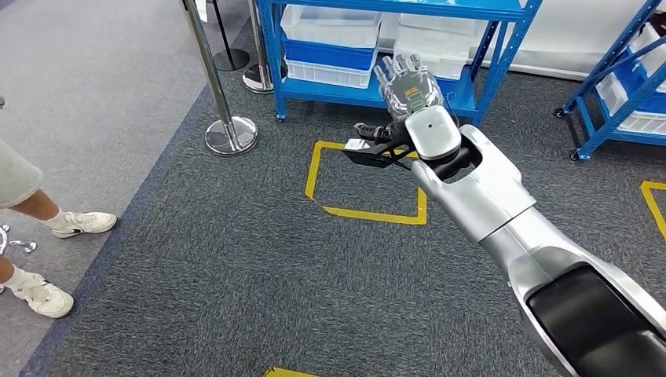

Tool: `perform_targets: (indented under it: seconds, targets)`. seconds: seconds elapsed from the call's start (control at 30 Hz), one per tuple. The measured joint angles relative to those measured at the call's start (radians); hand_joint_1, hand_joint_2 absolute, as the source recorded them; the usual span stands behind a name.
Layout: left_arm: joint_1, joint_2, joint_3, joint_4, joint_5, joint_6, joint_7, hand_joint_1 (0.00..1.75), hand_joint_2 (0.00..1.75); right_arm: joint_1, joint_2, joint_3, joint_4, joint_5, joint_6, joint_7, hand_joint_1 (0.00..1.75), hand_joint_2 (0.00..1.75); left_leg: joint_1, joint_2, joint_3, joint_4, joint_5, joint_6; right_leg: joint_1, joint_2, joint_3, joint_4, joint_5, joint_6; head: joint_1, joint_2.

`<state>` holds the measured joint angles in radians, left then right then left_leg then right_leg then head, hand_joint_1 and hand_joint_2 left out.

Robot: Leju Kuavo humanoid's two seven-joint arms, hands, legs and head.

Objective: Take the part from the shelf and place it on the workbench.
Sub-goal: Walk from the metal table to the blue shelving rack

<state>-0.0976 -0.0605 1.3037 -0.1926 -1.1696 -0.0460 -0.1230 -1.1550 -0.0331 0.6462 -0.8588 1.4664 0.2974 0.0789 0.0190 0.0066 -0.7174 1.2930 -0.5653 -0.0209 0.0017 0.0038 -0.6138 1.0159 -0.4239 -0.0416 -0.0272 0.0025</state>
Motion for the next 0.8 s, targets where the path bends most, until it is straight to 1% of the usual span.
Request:
perform_targets:
  seconds: [0.03, 0.07, 0.1, 0.13, 0.17, 0.2, 0.23, 0.27, 0.3, 0.33, 0.37, 0.4, 0.43, 0.47, 0.5, 0.53, 0.57, 0.6, 0.63, 0.67, 0.73, 0.8]
  targets:
    - [0.002, 0.000, 0.000, 0.000, 0.003, -0.003, 0.000, 0.00, 0.00, 0.000, 0.000, 0.000, 0.001, 0.000, 0.000, -0.002, 0.00, 0.00, 0.002, 0.000, 0.015, -0.047, 0.038, -0.001, -0.002, 0.005, 0.000, 0.006, -0.004, 0.003, 0.000, 0.000]
    - [0.003, 0.000, 0.001, 0.000, 0.006, -0.005, 0.000, 0.00, 0.00, -0.001, 0.000, 0.000, 0.002, 0.000, -0.001, -0.004, 0.00, 0.00, 0.004, -0.001, 0.041, -0.115, 0.078, -0.003, -0.003, 0.008, -0.001, 0.013, -0.010, 0.007, 0.000, 0.000]
    - [0.003, 0.000, 0.002, 0.000, 0.008, -0.008, 0.000, 0.00, 0.00, -0.002, 0.000, 0.000, 0.003, 0.000, -0.002, -0.004, 0.00, 0.00, 0.004, -0.003, 0.069, -0.178, 0.104, -0.003, -0.003, 0.012, -0.004, 0.023, -0.016, 0.012, 0.000, 0.000]
    - [0.003, 0.000, 0.003, 0.000, 0.010, -0.009, 0.000, 0.00, 0.00, -0.003, 0.000, 0.000, 0.004, -0.001, -0.002, -0.005, 0.00, 0.00, 0.004, -0.006, 0.087, -0.220, 0.118, 0.000, -0.001, 0.015, -0.008, 0.031, -0.020, 0.018, 0.000, 0.000]
    - [0.002, 0.000, 0.004, 0.000, 0.010, -0.010, -0.001, 0.00, 0.00, -0.003, 0.000, 0.000, 0.005, -0.003, -0.001, -0.006, 0.00, 0.00, 0.003, -0.008, 0.096, -0.240, 0.119, 0.005, 0.001, 0.017, -0.012, 0.036, -0.022, 0.023, 0.001, 0.000]
    - [0.001, 0.000, 0.005, 0.000, 0.009, -0.012, -0.002, 0.00, 0.00, -0.004, 0.000, 0.000, 0.007, -0.006, -0.001, -0.008, 0.00, 0.00, 0.001, -0.009, 0.097, -0.242, 0.116, 0.011, 0.002, 0.019, -0.014, 0.037, -0.022, 0.027, 0.001, 0.000]
    - [0.000, 0.000, 0.005, 0.000, 0.007, -0.013, -0.003, 0.00, 0.00, -0.005, 0.000, 0.000, 0.008, -0.008, -0.001, -0.009, 0.00, 0.00, 0.002, -0.009, 0.096, -0.243, 0.118, 0.018, 0.002, 0.020, -0.014, 0.037, -0.022, 0.031, 0.001, 0.000]
    - [-0.001, 0.000, 0.006, 0.000, 0.005, -0.015, -0.006, 0.00, 0.00, -0.006, -0.002, 0.000, 0.010, -0.010, -0.001, -0.010, 0.00, 0.00, 0.002, -0.008, 0.098, -0.246, 0.120, 0.024, 0.001, 0.018, -0.015, 0.040, -0.025, 0.035, 0.001, 0.000]
    - [-0.001, 0.000, 0.006, 0.000, 0.002, -0.015, -0.009, 0.00, 0.00, -0.008, -0.005, 0.000, 0.011, -0.011, -0.001, -0.011, 0.00, 0.00, 0.004, -0.006, 0.100, -0.250, 0.121, 0.030, -0.001, 0.015, -0.021, 0.055, -0.036, 0.040, 0.001, 0.000]
    - [0.000, 0.000, 0.006, 0.000, -0.001, -0.016, -0.014, 0.00, 0.00, -0.011, -0.008, 0.000, 0.013, -0.011, -0.001, -0.011, 0.00, 0.00, 0.006, -0.005, 0.102, -0.253, 0.121, 0.036, -0.002, 0.011, -0.037, 0.089, -0.057, 0.045, 0.001, 0.000]
    - [0.000, 0.000, 0.006, 0.000, -0.003, -0.017, -0.018, 0.00, 0.00, -0.013, -0.011, 0.000, 0.014, -0.011, -0.002, -0.011, 0.00, 0.00, 0.006, -0.003, 0.103, -0.255, 0.120, 0.041, -0.004, 0.007, -0.062, 0.142, -0.084, 0.051, 0.002, 0.000]
    - [0.001, 0.000, 0.006, 0.000, -0.005, -0.018, -0.023, 0.00, 0.00, -0.014, -0.013, 0.000, 0.016, -0.011, -0.002, -0.011, 0.00, 0.00, 0.006, -0.003, 0.104, -0.255, 0.118, 0.045, -0.006, 0.005, -0.095, 0.206, -0.111, 0.055, 0.001, 0.000]
    - [0.001, 0.000, 0.006, 0.000, -0.006, -0.018, -0.026, 0.00, 0.00, -0.015, -0.015, 0.000, 0.019, -0.012, -0.002, -0.011, 0.00, 0.00, 0.006, -0.002, 0.104, -0.255, 0.116, 0.047, -0.008, 0.004, -0.127, 0.266, -0.130, 0.057, 0.001, 0.000]
    - [0.001, 0.000, 0.006, 0.000, -0.007, -0.019, -0.029, 0.00, 0.00, -0.014, -0.017, 0.000, 0.022, -0.012, -0.002, -0.011, 0.00, 0.00, 0.005, -0.002, 0.106, -0.255, 0.114, 0.048, -0.010, 0.003, -0.148, 0.302, -0.134, 0.059, 0.001, 0.000]
    - [0.001, 0.000, 0.006, 0.000, -0.008, -0.019, -0.031, 0.00, 0.00, -0.014, -0.019, 0.000, 0.024, -0.012, -0.003, -0.011, 0.00, 0.00, 0.005, -0.003, 0.109, -0.255, 0.112, 0.047, -0.011, 0.002, -0.152, 0.301, -0.120, 0.058, 0.001, 0.000]
    - [0.002, 0.000, 0.006, 0.000, -0.009, -0.019, -0.032, 0.00, 0.00, -0.014, -0.021, 0.000, 0.026, -0.012, -0.003, -0.011, 0.00, 0.00, 0.005, -0.003, 0.113, -0.255, 0.110, 0.046, -0.011, 0.001, -0.137, 0.264, -0.089, 0.055, 0.002, 0.000]
    - [0.002, 0.000, 0.006, 0.000, -0.009, -0.019, -0.032, 0.00, 0.00, -0.016, -0.023, 0.000, 0.027, -0.012, -0.003, -0.011, 0.00, 0.00, 0.005, -0.003, 0.119, -0.255, 0.107, 0.044, -0.009, 0.000, -0.106, 0.196, -0.049, 0.050, 0.002, 0.000]
    - [0.002, -0.001, 0.006, 0.000, -0.010, -0.020, -0.032, 0.00, 0.00, -0.018, -0.024, 0.001, 0.027, -0.012, -0.003, -0.011, 0.00, 0.00, 0.005, -0.002, 0.124, -0.256, 0.103, 0.041, -0.006, -0.004, -0.072, 0.128, -0.021, 0.042, 0.001, 0.000]
    - [0.002, -0.002, 0.006, 0.000, -0.010, -0.020, -0.032, 0.00, 0.00, -0.021, -0.025, 0.001, 0.027, -0.012, -0.004, -0.011, 0.00, 0.00, 0.004, -0.001, 0.126, -0.257, 0.101, 0.037, -0.001, -0.007, -0.046, 0.073, -0.004, 0.035, 0.001, 0.000]
    - [0.002, -0.003, 0.006, 0.000, -0.010, -0.020, -0.032, 0.00, 0.00, -0.023, -0.026, 0.001, 0.028, -0.012, -0.004, -0.011, 0.00, 0.00, 0.004, 0.001, 0.128, -0.258, 0.099, 0.032, 0.005, -0.010, -0.031, 0.039, 0.000, 0.030, 0.000, 0.000]
    - [-0.002, -0.004, 0.006, 0.000, -0.010, -0.021, -0.033, 0.00, 0.00, -0.027, -0.026, 0.001, 0.029, -0.012, -0.004, -0.011, 0.00, 0.00, 0.004, 0.003, 0.132, -0.264, 0.095, 0.021, 0.010, -0.010, -0.024, 0.024, -0.010, 0.022, 0.000, 0.000]
    - [-0.003, -0.004, 0.006, 0.000, -0.010, -0.022, -0.033, 0.00, 0.00, -0.030, -0.026, 0.001, 0.028, -0.012, -0.004, -0.010, 0.00, 0.00, 0.004, 0.005, 0.139, -0.257, 0.085, 0.012, 0.003, -0.007, -0.003, 0.009, -0.013, 0.015, 0.000, 0.000]
